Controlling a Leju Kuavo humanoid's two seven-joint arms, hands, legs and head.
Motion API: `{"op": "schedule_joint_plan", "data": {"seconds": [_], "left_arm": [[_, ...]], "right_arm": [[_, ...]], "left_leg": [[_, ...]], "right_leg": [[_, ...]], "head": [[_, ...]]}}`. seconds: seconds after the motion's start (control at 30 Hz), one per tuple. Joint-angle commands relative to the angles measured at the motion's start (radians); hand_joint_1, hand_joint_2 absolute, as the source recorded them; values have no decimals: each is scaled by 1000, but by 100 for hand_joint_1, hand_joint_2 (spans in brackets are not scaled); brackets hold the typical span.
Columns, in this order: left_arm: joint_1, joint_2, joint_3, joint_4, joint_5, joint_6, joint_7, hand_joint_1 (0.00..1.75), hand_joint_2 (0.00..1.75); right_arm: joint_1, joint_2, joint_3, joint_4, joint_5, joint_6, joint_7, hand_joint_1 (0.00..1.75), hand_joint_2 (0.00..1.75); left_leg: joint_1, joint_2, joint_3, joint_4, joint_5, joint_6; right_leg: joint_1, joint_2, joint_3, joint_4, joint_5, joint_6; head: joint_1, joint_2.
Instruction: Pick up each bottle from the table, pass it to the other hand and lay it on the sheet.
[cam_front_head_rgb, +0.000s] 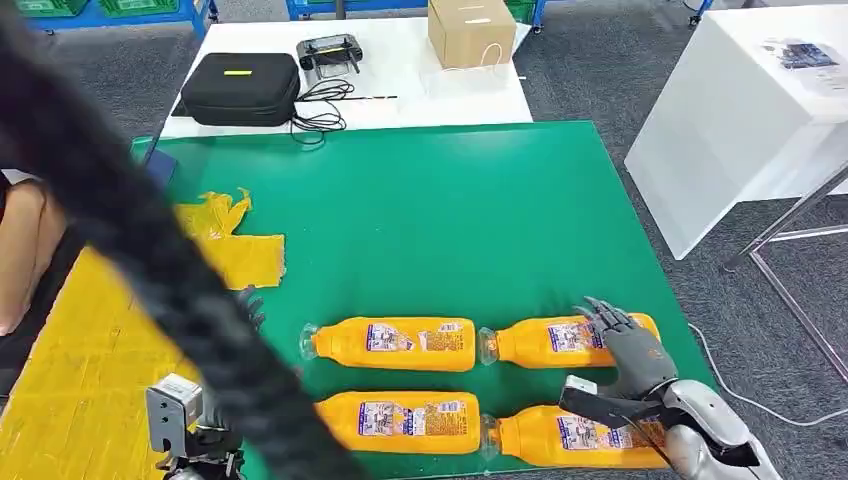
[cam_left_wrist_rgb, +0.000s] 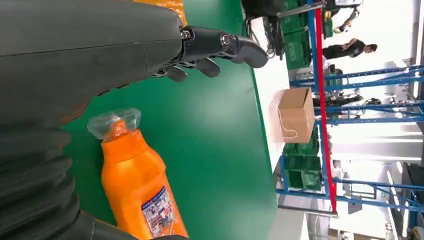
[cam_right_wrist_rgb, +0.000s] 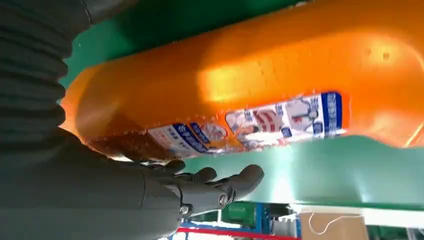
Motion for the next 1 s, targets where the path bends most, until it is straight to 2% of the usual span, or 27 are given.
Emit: {"op": "schedule_joint_plan", "data": {"seconds": [0.03,0.13,0.17,0.23,0.5,0.53,0.57,0.6,0.63,0.67,0.7,0.77,0.83,0.9,1.0], "left_arm": [[-40,-15,1,98,17,-11,-1,0,175],[-40,-15,1,98,17,-11,-1,0,175],[-40,-15,1,98,17,-11,-1,0,175],[-40,-15,1,98,17,-11,-1,0,175],[-38,-18,3,97,20,-13,0,0,175],[-37,-18,4,98,22,-13,0,0,175],[-37,-19,4,99,22,-13,0,0,175],[-36,-20,6,99,24,-13,0,0,175],[-34,-21,7,99,24,-14,1,0,175],[-33,-22,8,98,25,-14,1,0,175],[-31,-23,10,97,26,-14,3,0,175],[-28,-25,11,94,27,-14,4,0,175],[-24,-28,14,91,28,-13,7,0,175],[-20,-30,16,85,28,-12,10,0,175],[-19,-30,16,84,28,-12,10,0,175]], "right_arm": [[-55,-34,97,117,-8,20,2,0,175],[-55,-34,97,117,-8,20,2,0,175],[-55,-34,97,117,-8,20,2,0,175],[-55,-34,97,117,-8,20,2,0,175],[-63,-35,107,123,10,11,19,0,175],[-67,-36,109,127,15,9,24,14,175],[-70,-40,113,130,24,9,36,70,175],[-74,-42,114,132,31,8,47,143,175],[-80,-42,113,136,45,4,65,166,175],[-84,-42,115,138,56,2,76,169,175],[-94,-40,117,144,71,-3,94,169,175],[-106,-36,120,152,88,-8,115,161,175],[-120,-30,128,166,133,-21,160,159,175],[-134,-20,131,187,179,-30,201,159,175],[-137,-16,133,189,182,-30,203,159,175]], "left_leg": [[0,0,2,-1,0,0],[1,0,3,-1,0,0],[2,1,7,-1,-2,0],[0,0,3,-1,0,0],[1,0,4,-1,-1,0],[1,1,6,-1,-1,0],[1,1,5,-1,-1,0],[1,1,4,-1,-1,0],[0,1,4,-1,0,0],[2,2,8,0,-2,0],[1,1,4,-1,-1,0],[1,1,5,-1,-1,0],[2,2,8,0,-2,0],[1,1,5,-1,0,0],[1,1,6,-1,-1,0]], "right_leg": [[0,0,3,-2,0,0],[1,-1,4,-2,0,0],[2,-1,9,-3,-1,-1],[1,-1,3,-1,0,0],[1,0,4,-2,0,0],[1,-1,6,-3,-1,-1],[1,0,6,-2,0,-1],[1,0,5,-2,0,0],[0,0,4,-1,0,0],[2,0,9,-3,-1,-1],[1,0,5,-2,0,0],[1,0,6,-2,0,-1],[2,1,10,-3,-1,-1],[1,0,6,-2,0,0],[1,1,6,-3,0,-1]], "head": [[0,0],[0,0],[0,0],[0,0],[0,0],[0,0],[0,0],[0,0],[0,0],[0,0],[0,0],[0,0],[0,0],[0,0],[0,0]]}}
